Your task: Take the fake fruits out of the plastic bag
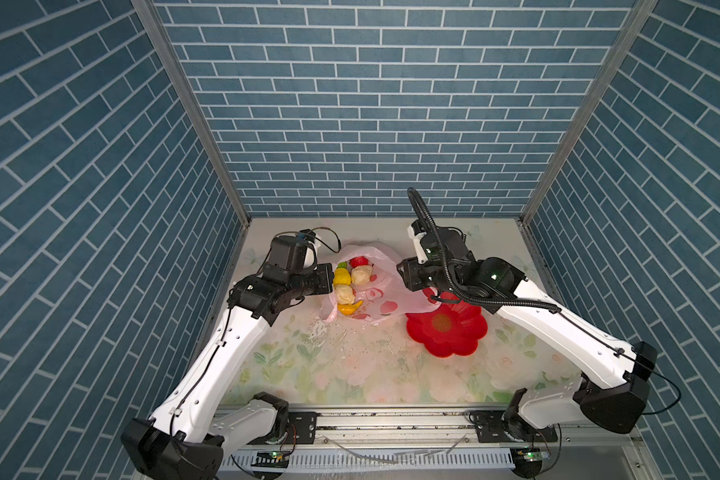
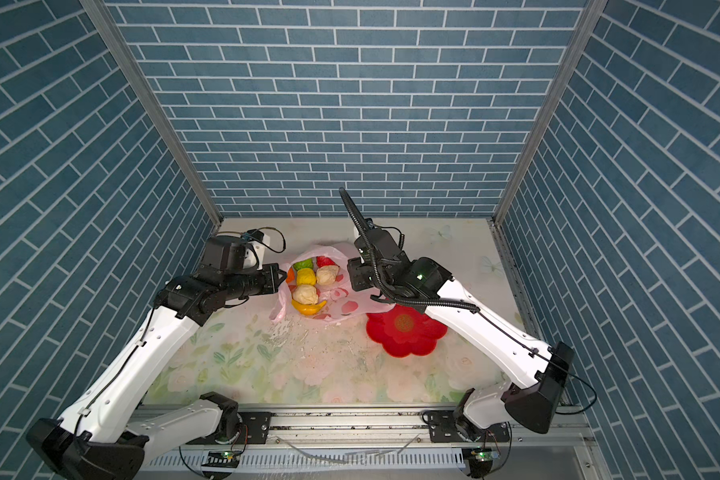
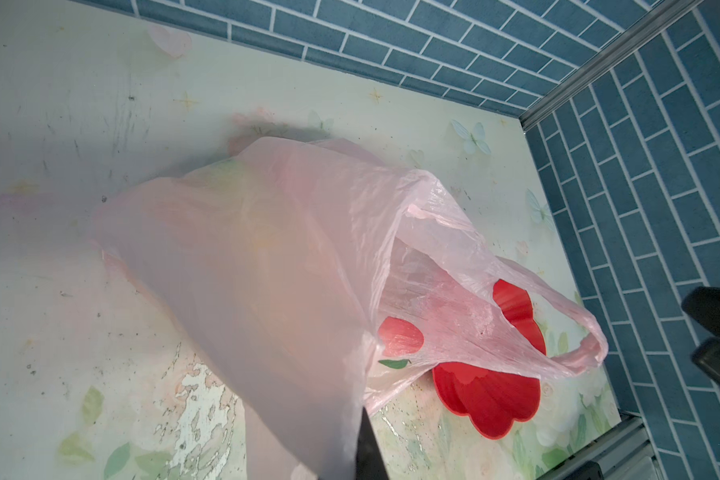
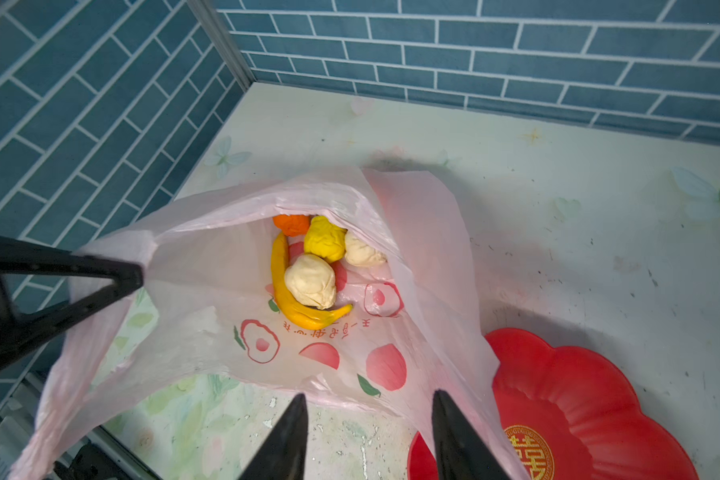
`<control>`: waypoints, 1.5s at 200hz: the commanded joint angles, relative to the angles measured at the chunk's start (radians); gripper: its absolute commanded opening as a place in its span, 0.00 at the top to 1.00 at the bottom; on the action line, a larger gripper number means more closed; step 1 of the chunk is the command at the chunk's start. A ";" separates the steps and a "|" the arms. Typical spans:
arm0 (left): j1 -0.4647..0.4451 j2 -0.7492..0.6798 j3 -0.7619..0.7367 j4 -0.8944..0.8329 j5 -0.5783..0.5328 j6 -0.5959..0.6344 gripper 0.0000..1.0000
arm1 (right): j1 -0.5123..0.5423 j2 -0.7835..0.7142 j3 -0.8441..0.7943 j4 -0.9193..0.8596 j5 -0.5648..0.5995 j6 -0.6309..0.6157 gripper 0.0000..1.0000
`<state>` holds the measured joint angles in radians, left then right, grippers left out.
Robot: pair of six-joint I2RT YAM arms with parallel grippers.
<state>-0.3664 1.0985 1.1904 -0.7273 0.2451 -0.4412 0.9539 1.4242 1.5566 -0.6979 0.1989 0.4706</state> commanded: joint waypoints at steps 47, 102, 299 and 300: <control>0.010 -0.128 -0.073 -0.085 0.019 -0.024 1.00 | 0.113 0.223 0.072 0.064 -0.079 0.003 0.63; 0.020 -0.167 -0.136 -0.149 0.054 -0.004 1.00 | 0.149 0.360 -0.006 0.202 -0.189 -0.062 0.66; 0.026 -0.312 -0.311 -0.113 -0.121 -0.210 1.00 | 0.184 0.567 -0.151 0.329 -0.494 -0.102 0.67; 0.026 -0.312 -0.312 -0.112 -0.121 -0.210 1.00 | 0.184 0.567 -0.152 0.329 -0.493 -0.101 0.67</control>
<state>-0.3500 0.7792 0.8978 -0.8577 0.1638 -0.6277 1.1259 1.9675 1.4475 -0.3302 -0.2596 0.4068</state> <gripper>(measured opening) 0.047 0.324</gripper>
